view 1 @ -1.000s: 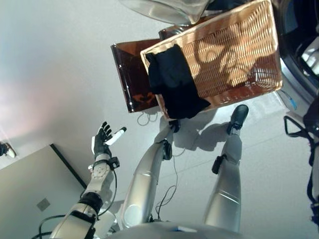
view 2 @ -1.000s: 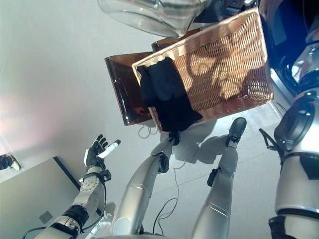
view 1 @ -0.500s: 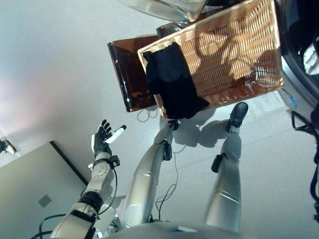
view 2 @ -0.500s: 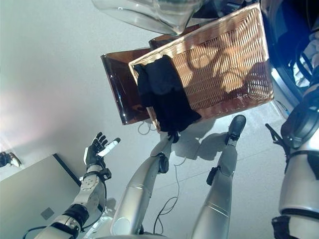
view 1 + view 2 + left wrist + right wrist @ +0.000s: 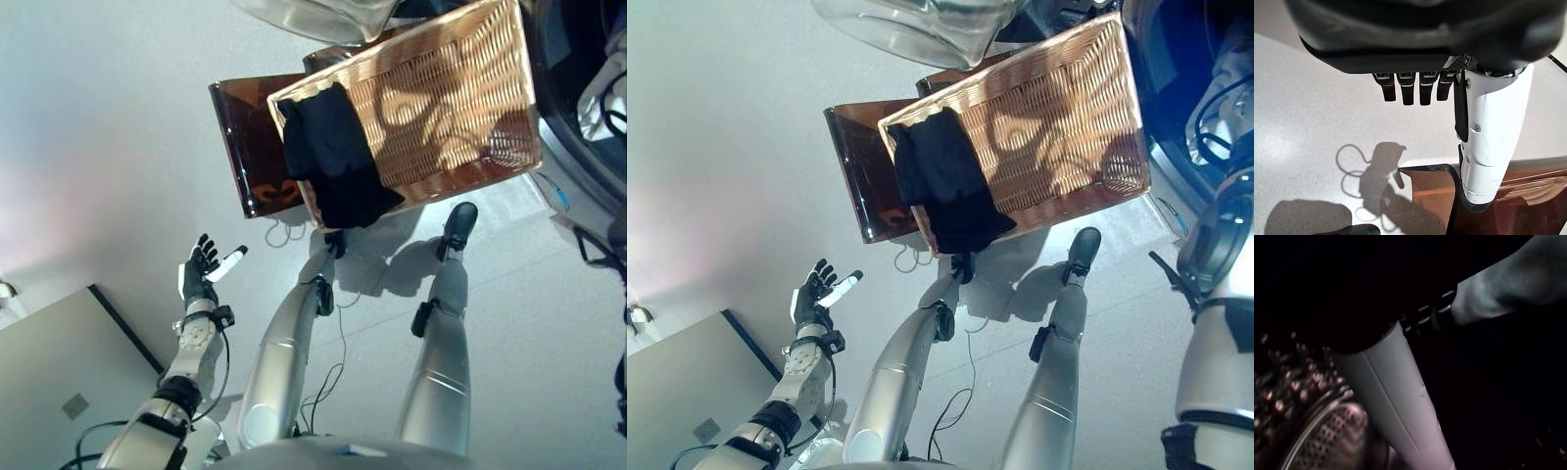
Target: Pick up the clothes and place them into the washing machine
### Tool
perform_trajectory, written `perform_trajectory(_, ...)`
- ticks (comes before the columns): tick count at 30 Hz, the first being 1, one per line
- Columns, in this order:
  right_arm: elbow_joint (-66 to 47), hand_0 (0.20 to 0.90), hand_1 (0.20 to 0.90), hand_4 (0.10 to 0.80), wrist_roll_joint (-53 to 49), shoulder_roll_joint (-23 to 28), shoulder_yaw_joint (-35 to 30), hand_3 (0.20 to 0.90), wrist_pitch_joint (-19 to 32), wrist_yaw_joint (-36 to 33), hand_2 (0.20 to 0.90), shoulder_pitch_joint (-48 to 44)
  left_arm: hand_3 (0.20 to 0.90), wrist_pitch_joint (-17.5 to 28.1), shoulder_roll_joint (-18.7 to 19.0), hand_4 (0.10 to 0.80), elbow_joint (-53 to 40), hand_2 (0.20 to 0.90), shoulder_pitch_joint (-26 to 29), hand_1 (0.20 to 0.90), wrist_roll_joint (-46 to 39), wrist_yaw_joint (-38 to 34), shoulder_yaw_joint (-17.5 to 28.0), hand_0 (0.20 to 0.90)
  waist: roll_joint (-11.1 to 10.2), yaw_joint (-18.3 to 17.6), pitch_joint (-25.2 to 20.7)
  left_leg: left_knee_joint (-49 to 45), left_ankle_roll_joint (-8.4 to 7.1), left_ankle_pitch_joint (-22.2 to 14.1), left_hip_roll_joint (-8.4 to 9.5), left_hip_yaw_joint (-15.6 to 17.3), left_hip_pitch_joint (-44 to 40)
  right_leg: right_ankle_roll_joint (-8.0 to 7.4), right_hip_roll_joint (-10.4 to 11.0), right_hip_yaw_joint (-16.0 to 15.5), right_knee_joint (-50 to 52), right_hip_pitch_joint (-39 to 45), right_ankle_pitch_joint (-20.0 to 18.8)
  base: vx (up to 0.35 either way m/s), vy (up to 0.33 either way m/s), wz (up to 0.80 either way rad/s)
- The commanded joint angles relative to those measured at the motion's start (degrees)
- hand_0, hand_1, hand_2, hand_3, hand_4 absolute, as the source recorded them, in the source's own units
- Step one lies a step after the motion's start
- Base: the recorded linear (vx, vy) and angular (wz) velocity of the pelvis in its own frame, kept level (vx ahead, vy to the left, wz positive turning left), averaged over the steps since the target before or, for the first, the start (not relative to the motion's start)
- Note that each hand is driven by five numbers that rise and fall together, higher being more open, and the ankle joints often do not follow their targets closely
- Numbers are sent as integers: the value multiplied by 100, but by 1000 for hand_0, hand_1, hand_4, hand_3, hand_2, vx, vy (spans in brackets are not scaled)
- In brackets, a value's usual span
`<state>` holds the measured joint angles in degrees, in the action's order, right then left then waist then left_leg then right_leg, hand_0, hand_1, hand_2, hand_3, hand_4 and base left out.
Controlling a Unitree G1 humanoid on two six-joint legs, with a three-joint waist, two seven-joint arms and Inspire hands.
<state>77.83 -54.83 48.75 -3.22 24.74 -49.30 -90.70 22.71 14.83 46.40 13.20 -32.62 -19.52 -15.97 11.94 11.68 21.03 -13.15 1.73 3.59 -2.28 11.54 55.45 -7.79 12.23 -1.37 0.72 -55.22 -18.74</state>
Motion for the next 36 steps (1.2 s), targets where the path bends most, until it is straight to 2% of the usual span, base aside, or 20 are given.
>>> perform_trajectory(1, -415, 900, 900, 800, 702, 827, 898, 900, 139, -305, 900, 245, 900, 206, 587, 800, -242, 900, -457, 900, 156, -352, 402, 900, 493, 294, -102, 1796, -504, 642, 0, -381, -935, 2, -235, -7, 529, 53, 904, -2, 14, 5)
perform_trajectory(6, -388, 900, 900, 800, 1345, 859, 857, 900, -111, -775, 900, 487, 900, 207, 610, 800, -222, 900, -435, 900, 244, -378, 457, 900, 471, 309, -152, 1801, -507, 642, 10, -400, -940, 1, -234, -23, 484, 101, 894, -2, 9, 1)
perform_trajectory(12, 414, 900, 900, 800, 3267, 987, 1796, 900, -1666, -1204, 900, 531, 900, 243, 678, 800, -291, 900, -403, 900, 377, -306, 484, 900, 420, 417, -284, 1808, -495, 656, 45, -394, -972, 15, -238, -88, 396, 226, 837, -5, 5, 3)
perform_trajectory(14, 307, 900, 900, 800, 4096, 952, 2202, 900, -2165, -1380, 900, 642, 900, 276, 668, 800, -324, 900, -405, 900, 382, -265, 557, 900, 380, 425, -307, 1813, -493, 668, 46, -393, -985, 17, -246, -96, 351, 267, 791, -11, 3, 6)
perform_trajectory(16, 169, 900, 900, 800, 4726, 987, 2380, 900, -2415, -1434, 900, 798, 900, 291, 623, 800, -311, 900, -402, 900, 438, -267, 604, 900, 348, 418, -316, 1814, -493, 682, 49, -387, -993, 14, -243, -118, 326, 307, 762, 0, 0, 0)
perform_trajectory(21, -108, 900, 900, 800, 5514, 846, 2597, 900, -2580, -1301, 900, 1134, 900, 308, 524, 800, -205, 900, -399, 900, 588, -261, 685, 900, 227, 389, -356, 1815, -506, 675, 46, -367, -1074, 9, -274, -151, 227, 476, 693, 0, 0, 0)
perform_trajectory(29, -538, 900, 900, 800, 6301, 393, 2412, 900, -2612, -1284, 900, 2048, 900, 278, 410, 800, 151, 900, -387, 900, 808, -265, 758, 900, 23, 310, -407, 1796, -492, 642, 51, -373, -1243, 15, -287, -225, 109, 805, 645, 16, -7, 1)
perform_trajectory(32, -634, 900, 900, 800, 6404, -41, 2142, 900, -2550, -1289, 900, 2617, 900, 222, 302, 800, 409, 900, -371, 900, 918, -310, 761, 900, -87, 259, -437, 1782, -483, 619, 46, -368, -1347, 20, -278, -272, 34, 1004, 626, 12, 2, -2)
perform_trajectory(34, -665, 900, 900, 800, 6470, -141, 2121, 900, -2545, -1262, 900, 2762, 900, 203, 288, 800, 471, 900, -374, 900, 949, -311, 769, 900, -111, 245, -441, 1779, -480, 616, 53, -366, -1369, 22, -280, -285, 15, 1044, 622, 0, 0, 0)
perform_trajectory(35, -759, 900, 900, 800, 6540, -400, 2023, 900, -2462, -1219, 900, 3080, 900, 187, 239, 800, 634, 900, -362, 900, 982, -337, 813, 900, -172, 203, -428, 1770, -477, 604, 46, -375, -1424, 28, -289, -302, -17, 1135, 608, 0, 0, 0)
perform_trajectory(36, -766, 900, 900, 800, 6542, -402, 2014, 900, -2464, -1220, 900, 3091, 900, 188, 244, 800, 634, 900, -365, 900, 982, -337, 810, 900, -176, 205, -428, 1770, -477, 604, 47, -374, -1428, 28, -289, -302, -20, 1140, 608, 0, 0, 0)
